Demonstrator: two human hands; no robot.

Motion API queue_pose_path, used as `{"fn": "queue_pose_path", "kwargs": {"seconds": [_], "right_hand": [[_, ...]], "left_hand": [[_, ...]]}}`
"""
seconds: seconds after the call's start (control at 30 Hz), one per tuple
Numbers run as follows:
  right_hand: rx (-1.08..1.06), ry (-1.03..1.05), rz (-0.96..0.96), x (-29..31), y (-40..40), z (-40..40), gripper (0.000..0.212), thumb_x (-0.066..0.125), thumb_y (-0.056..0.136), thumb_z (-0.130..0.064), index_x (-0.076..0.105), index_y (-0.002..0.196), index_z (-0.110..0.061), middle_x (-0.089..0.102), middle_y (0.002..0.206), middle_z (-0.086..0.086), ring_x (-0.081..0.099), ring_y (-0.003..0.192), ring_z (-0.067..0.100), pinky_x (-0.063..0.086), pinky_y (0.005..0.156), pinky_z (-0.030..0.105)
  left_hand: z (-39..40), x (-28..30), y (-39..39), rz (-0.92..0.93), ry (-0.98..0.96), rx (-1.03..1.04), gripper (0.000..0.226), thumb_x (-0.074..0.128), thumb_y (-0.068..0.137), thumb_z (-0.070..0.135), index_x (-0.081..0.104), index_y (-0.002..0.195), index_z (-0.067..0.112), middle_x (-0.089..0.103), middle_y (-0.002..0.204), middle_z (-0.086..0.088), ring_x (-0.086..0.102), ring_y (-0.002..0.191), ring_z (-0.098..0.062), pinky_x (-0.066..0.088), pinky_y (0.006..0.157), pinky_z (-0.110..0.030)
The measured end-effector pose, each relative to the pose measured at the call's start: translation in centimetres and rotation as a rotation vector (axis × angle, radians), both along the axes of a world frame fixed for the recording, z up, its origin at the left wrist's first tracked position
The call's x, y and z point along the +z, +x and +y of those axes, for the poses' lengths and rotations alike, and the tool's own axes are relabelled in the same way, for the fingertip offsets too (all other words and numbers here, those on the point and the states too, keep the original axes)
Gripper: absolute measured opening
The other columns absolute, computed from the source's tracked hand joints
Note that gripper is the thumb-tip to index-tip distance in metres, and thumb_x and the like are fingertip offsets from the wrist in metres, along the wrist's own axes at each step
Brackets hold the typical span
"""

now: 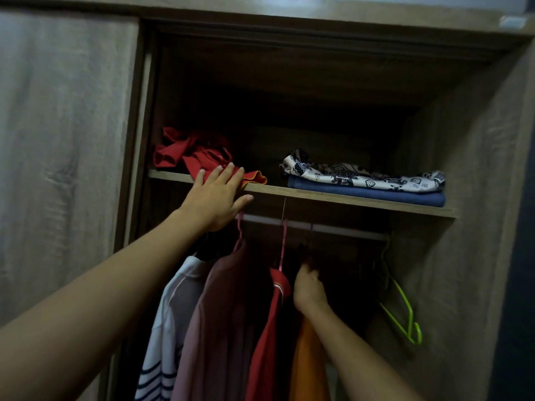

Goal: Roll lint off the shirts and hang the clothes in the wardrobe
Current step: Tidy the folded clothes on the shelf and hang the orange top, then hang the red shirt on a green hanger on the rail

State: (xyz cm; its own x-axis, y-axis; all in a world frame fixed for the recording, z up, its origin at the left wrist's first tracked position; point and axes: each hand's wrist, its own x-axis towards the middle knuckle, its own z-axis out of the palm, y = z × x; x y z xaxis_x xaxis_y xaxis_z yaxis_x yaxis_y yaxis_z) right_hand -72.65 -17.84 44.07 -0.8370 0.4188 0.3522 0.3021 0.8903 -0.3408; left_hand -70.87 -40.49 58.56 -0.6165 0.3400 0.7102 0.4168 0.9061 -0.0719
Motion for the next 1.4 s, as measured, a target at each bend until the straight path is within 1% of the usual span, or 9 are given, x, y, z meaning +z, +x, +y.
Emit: {"fn": "queue_pose_path", "kwargs": {"seconds": [0.33, 0.4, 0.57, 0.67, 0.8, 0.93, 1.1, 1.27, 1.4], "right_hand": [[0.004, 0.010, 0.044, 0.1, 4.4, 0.1, 0.079, 0.048, 0.093, -0.001, -0.001, 0.154, -0.016, 0.014, 0.159, 0.017, 0.060, 0.116, 0.022, 0.053, 0.085, 0.028], [0.021, 0.069, 0.141, 1.8, 6.1, -0.7, 0.079, 0.052, 0.092, -0.004, 0.005, 0.154, -0.018, 0.016, 0.159, 0.014, 0.061, 0.113, 0.020, 0.053, 0.081, 0.026], [0.230, 0.286, 0.488, 7.8, 11.1, -3.8, 0.060, 0.054, 0.089, -0.002, 0.036, 0.146, -0.014, 0.036, 0.152, 0.006, 0.050, 0.129, 0.022, 0.044, 0.103, 0.033], [0.403, 0.375, 0.631, 11.5, 12.3, -5.6, 0.042, 0.050, 0.090, -0.001, 0.059, 0.128, -0.013, 0.060, 0.129, 0.003, 0.059, 0.115, 0.018, 0.048, 0.098, 0.031], [0.572, 0.346, 0.744, 15.7, 11.1, -7.8, 0.035, 0.049, 0.089, 0.001, 0.065, 0.118, -0.010, 0.066, 0.118, 0.004, 0.061, 0.109, 0.018, 0.049, 0.094, 0.029], [0.558, 0.266, 0.606, 18.7, 6.7, -9.5, 0.037, 0.048, 0.090, -0.003, 0.062, 0.123, -0.012, 0.061, 0.125, 0.007, 0.056, 0.117, 0.023, 0.045, 0.097, 0.033], [0.490, 0.175, 0.306, 19.7, 3.2, -10.0, 0.057, 0.044, 0.094, -0.033, 0.030, 0.148, -0.026, 0.043, 0.149, 0.004, 0.045, 0.132, 0.027, 0.038, 0.102, 0.042], [0.595, 0.079, 0.143, 20.9, 2.3, -10.5, 0.069, 0.042, 0.088, -0.033, 0.014, 0.150, -0.044, 0.039, 0.151, 0.010, 0.051, 0.125, 0.032, 0.041, 0.105, 0.042], [0.598, 0.104, 0.180, 20.6, 1.9, -10.4, 0.058, 0.042, 0.083, -0.046, 0.040, 0.141, -0.041, 0.049, 0.145, 0.005, 0.048, 0.128, 0.031, 0.041, 0.106, 0.042]], "left_hand": [[0.0, -0.1, 0.9, -0.051, 0.009, 0.010, 0.069, 0.027, 0.097, 0.053, 0.004, 0.152, 0.019, 0.004, 0.161, -0.007, 0.003, 0.148, -0.024, 0.002, 0.118, -0.048], [0.0, -0.1, 1.1, -0.055, 0.006, 0.009, 0.069, 0.028, 0.097, 0.053, 0.004, 0.152, 0.019, 0.004, 0.161, -0.007, 0.003, 0.148, -0.024, 0.003, 0.118, -0.047], [-0.8, -0.2, 1.2, -0.065, 0.004, -0.021, 0.069, 0.028, 0.097, 0.053, 0.003, 0.152, 0.019, 0.005, 0.161, -0.007, 0.003, 0.148, -0.024, 0.002, 0.118, -0.047], [-1.0, 0.0, 1.4, -0.092, 0.032, -0.064, 0.064, 0.023, 0.099, 0.051, 0.010, 0.152, 0.018, 0.009, 0.160, -0.007, 0.005, 0.148, -0.023, 0.002, 0.119, -0.046], [-1.9, 1.1, 1.1, 0.089, 0.130, -0.080, 0.054, 0.028, 0.101, 0.041, 0.031, 0.147, 0.012, 0.020, 0.158, -0.010, 0.007, 0.147, -0.025, 0.009, 0.118, -0.045], [-4.0, 3.0, -0.8, 0.168, 0.214, 0.020, 0.057, 0.042, 0.097, 0.038, 0.032, 0.146, 0.010, 0.018, 0.158, -0.014, 0.006, 0.147, -0.030, 0.015, 0.118, -0.049], [-5.7, 3.0, -3.0, -0.219, 0.381, 0.089, 0.073, 0.038, 0.090, 0.062, 0.027, 0.147, 0.019, 0.038, 0.149, -0.013, 0.033, 0.138, -0.031, 0.011, 0.113, -0.060], [-4.6, 4.5, -2.2, -0.178, 0.275, 0.084, 0.046, 0.045, 0.094, 0.044, 0.050, 0.134, 0.023, 0.042, 0.141, -0.015, 0.038, 0.132, -0.035, 0.020, 0.109, -0.063], [-3.2, 3.8, -1.0, -0.026, 0.190, 0.071, 0.035, 0.041, 0.095, 0.031, 0.056, 0.121, 0.012, 0.055, 0.127, -0.015, 0.045, 0.123, -0.035, 0.022, 0.109, -0.061]]}}
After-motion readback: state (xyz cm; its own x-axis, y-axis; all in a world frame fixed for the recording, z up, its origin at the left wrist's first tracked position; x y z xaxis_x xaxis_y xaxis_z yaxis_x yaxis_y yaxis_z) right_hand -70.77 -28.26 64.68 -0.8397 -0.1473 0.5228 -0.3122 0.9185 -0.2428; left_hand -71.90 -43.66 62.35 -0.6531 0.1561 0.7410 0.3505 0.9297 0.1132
